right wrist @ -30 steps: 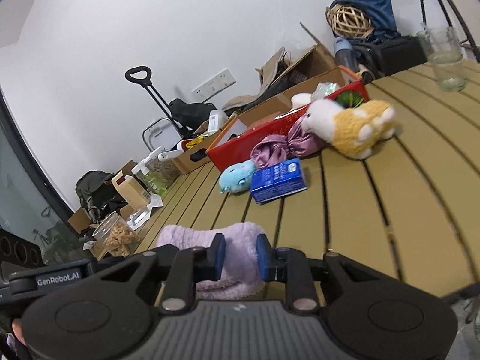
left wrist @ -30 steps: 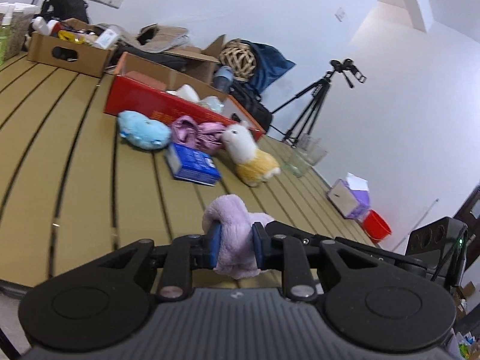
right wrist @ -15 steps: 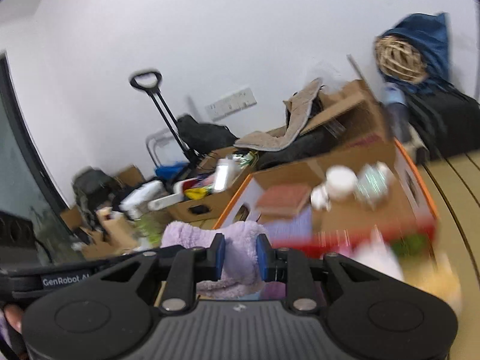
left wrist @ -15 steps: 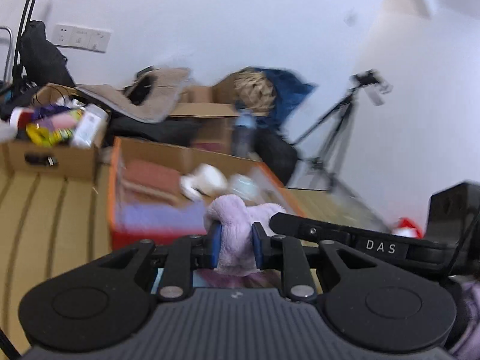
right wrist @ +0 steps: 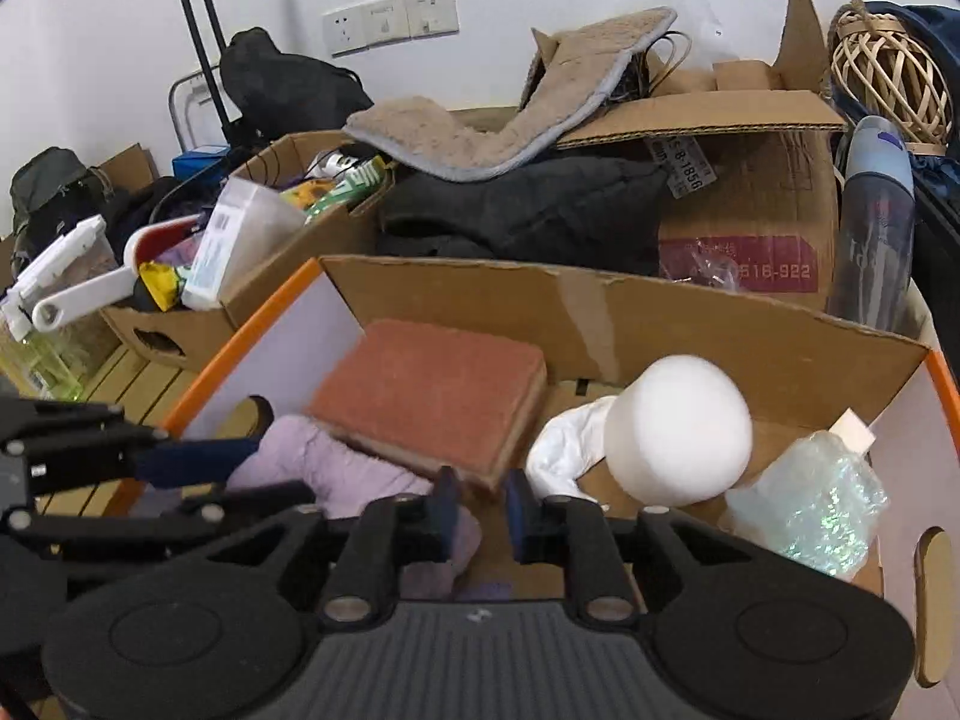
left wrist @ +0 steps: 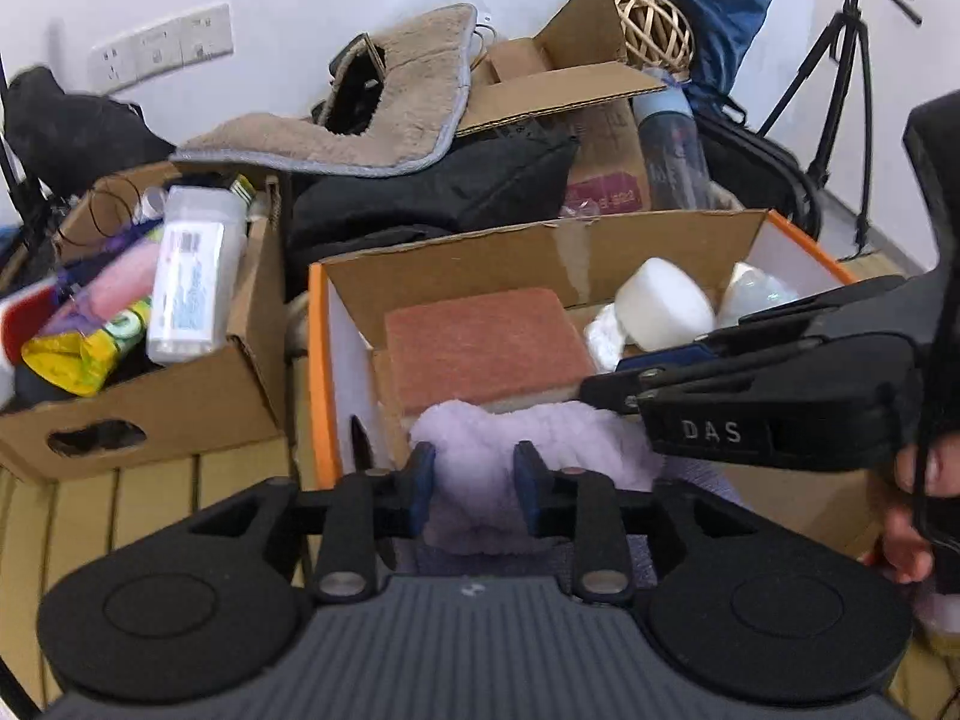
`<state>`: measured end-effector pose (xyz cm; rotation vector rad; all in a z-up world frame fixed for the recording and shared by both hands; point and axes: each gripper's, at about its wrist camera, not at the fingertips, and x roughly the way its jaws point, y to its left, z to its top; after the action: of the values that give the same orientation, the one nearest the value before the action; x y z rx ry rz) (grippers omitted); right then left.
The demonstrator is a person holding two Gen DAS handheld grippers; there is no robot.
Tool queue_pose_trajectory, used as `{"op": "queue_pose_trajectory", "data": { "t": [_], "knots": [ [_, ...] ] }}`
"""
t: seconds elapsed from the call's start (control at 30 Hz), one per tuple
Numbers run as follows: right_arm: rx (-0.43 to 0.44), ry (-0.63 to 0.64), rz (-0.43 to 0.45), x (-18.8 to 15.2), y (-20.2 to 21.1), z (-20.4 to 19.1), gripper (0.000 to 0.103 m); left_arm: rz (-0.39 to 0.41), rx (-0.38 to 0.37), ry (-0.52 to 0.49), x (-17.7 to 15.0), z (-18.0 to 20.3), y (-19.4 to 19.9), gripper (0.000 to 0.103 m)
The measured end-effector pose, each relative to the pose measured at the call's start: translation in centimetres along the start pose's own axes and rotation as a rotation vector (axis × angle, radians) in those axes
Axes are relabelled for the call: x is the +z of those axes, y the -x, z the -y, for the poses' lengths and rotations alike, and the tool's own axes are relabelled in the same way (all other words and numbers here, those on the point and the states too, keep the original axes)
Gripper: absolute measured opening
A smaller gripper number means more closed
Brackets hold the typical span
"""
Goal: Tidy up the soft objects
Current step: 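Lift the lilac towel and carry it into the box, then open both grippers to release the towel inside the box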
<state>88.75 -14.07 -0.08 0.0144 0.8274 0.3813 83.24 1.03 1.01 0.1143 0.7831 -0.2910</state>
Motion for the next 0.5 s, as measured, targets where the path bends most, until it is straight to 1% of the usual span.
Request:
{"op": "queue_pose_trajectory", "data": {
  "t": [0.03, 0.1, 0.17, 0.2, 0.23, 0.27, 0.33, 0.37, 0.4, 0.47, 0.5],
  "knots": [
    [-0.011, -0.008, -0.010, 0.0, 0.0, 0.1, 0.031, -0.003, -0.004, 0.011, 0.0, 0.0, 0.3, 0.034],
    [-0.004, -0.037, -0.012, 0.1, 0.6, 0.8, 0.034, 0.007, 0.011, 0.044, 0.4, -0.3, 1.2, 0.052],
    [0.013, -0.064, 0.010, 0.0, 2.6, 1.3, 0.037, 0.035, 0.011, 0.047, 0.7, -0.2, 3.2, 0.053],
    [0.016, -0.070, 0.020, 0.1, 3.4, 1.8, 0.041, 0.046, 0.009, 0.049, 0.9, -0.1, 4.4, 0.053],
    [0.015, -0.071, 0.028, 0.3, 4.8, 2.1, 0.042, 0.059, 0.001, 0.048, 1.0, 0.1, 5.7, 0.053],
    [0.012, -0.065, 0.040, 0.2, 6.8, 2.2, 0.043, 0.071, -0.006, 0.050, 1.1, 0.2, 7.0, 0.058],
    [0.001, -0.050, 0.066, -0.1, 10.6, 2.4, 0.046, 0.103, -0.013, 0.053, 1.0, 0.6, 10.5, 0.071],
    [-0.006, -0.045, 0.085, -0.4, 13.0, 2.5, 0.051, 0.114, -0.022, 0.054, 0.9, 0.9, 12.1, 0.080],
    [-0.013, -0.041, 0.099, -0.7, 14.8, 2.6, 0.055, 0.121, -0.040, 0.052, 0.7, 1.1, 13.7, 0.081],
    [-0.034, -0.024, 0.118, -1.7, 19.1, 2.9, 0.056, 0.120, -0.089, 0.051, 0.1, 1.6, 16.9, 0.082],
    [-0.045, -0.015, 0.124, -2.3, 20.9, 3.0, 0.057, 0.118, -0.090, 0.056, -0.2, 1.8, 18.2, 0.083]
  ]
}}
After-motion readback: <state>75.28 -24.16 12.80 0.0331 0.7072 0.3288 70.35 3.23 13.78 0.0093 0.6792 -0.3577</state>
